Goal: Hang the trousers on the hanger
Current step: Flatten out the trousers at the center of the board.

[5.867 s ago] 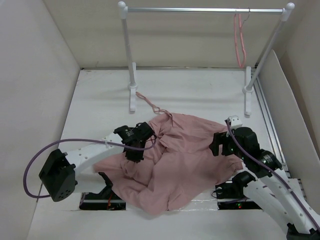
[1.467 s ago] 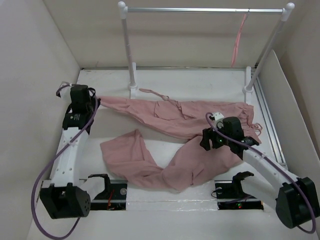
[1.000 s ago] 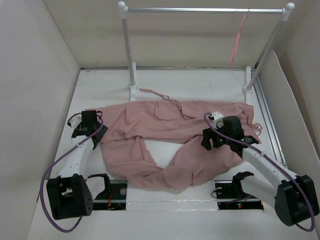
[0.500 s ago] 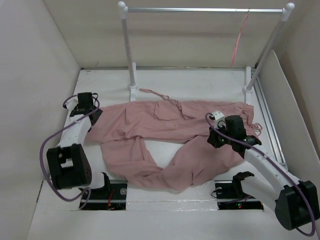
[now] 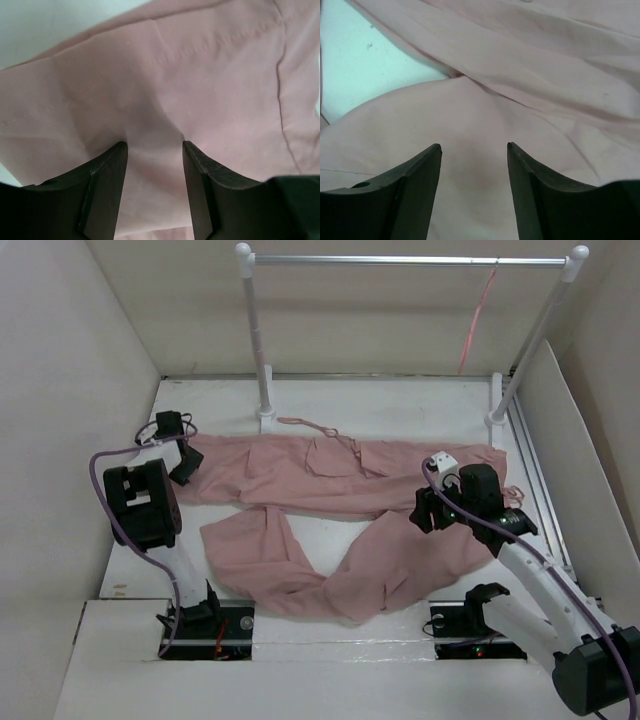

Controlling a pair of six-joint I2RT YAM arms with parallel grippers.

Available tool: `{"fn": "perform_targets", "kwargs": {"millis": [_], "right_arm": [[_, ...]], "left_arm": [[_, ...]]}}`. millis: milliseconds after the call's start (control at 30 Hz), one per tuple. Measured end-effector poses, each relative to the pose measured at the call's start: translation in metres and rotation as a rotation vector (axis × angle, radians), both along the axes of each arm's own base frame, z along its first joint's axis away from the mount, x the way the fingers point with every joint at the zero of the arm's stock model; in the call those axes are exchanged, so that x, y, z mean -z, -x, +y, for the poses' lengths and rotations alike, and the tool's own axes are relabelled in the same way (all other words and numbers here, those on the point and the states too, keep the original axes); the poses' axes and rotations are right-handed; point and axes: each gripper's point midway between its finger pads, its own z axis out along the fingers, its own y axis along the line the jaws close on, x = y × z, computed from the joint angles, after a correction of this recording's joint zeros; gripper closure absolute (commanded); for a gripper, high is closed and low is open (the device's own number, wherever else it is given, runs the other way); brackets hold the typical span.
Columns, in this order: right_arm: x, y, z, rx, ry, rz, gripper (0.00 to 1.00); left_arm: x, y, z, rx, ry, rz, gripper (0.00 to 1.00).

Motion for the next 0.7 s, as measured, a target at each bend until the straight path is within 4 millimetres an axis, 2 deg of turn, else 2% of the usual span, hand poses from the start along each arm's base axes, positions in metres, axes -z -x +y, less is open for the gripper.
{"fn": "perform_targets", "kwargs": {"millis": [133,200,233,300,333,367,400,433,467,500,533,567,633,700], "right_arm": [[-0.017,-0.004,0.0,0.008,-0.002,-0.023,0.32],[-0.025,-0.006,0.0,0.01,-0.003,-0.033,0.29],[-0.029,-0.008,0.001,0.01,-0.005,-0.04,0.29],[-0.033,-0.011,0.002,0.007,-0.006,-0.05,0.29],[-0.035,-0.011,0.002,0.006,-0.007,-0.052,0.33],[-0.035,-0.01,0.003,0.0,-0.009,-0.054,0.41],[-0.035,-0.01,0.003,-0.007,-0.008,-0.055,0.65],[-0.035,-0.009,0.003,-0.015,-0.007,-0.058,0.83],[-0.036,-0.008,0.004,-0.021,-0.011,-0.06,1.0],[-0.037,-0.006,0.004,-0.026,-0.013,-0.065,1.0],[-0.038,-0.004,0.004,-0.027,-0.018,-0.072,1.0],[-0.039,-0.002,0.004,-0.029,-0.02,-0.082,1.0],[-0.04,0.005,0.003,-0.034,-0.027,-0.102,0.95],[-0.04,0.011,0.003,-0.039,-0.036,-0.113,0.85]], "left_arm": [[-0.005,-0.044,0.026,0.002,-0.023,-0.034,0.45],[-0.01,-0.059,0.031,0.02,-0.025,-0.052,0.39],[-0.012,-0.061,0.03,0.034,-0.017,-0.059,0.31],[-0.022,-0.058,0.024,0.059,-0.005,-0.073,0.28],[-0.032,-0.056,0.02,0.073,-0.005,-0.089,0.28],[-0.044,-0.05,0.015,0.089,-0.009,-0.104,0.28],[-0.059,-0.044,0.008,0.108,-0.017,-0.127,0.29],[-0.078,-0.038,0.0,0.131,-0.032,-0.163,0.34],[-0.08,-0.037,-0.001,0.133,-0.034,-0.165,0.39],[-0.121,-0.022,-0.024,0.187,-0.055,-0.248,0.44],[-0.143,-0.014,-0.038,0.221,-0.079,-0.311,0.54],[-0.161,0.0,-0.056,0.266,-0.085,-0.361,0.55],[-0.187,0.031,-0.099,0.383,-0.071,-0.454,0.57],[-0.185,0.064,-0.139,0.511,-0.015,-0.47,0.56]]}}
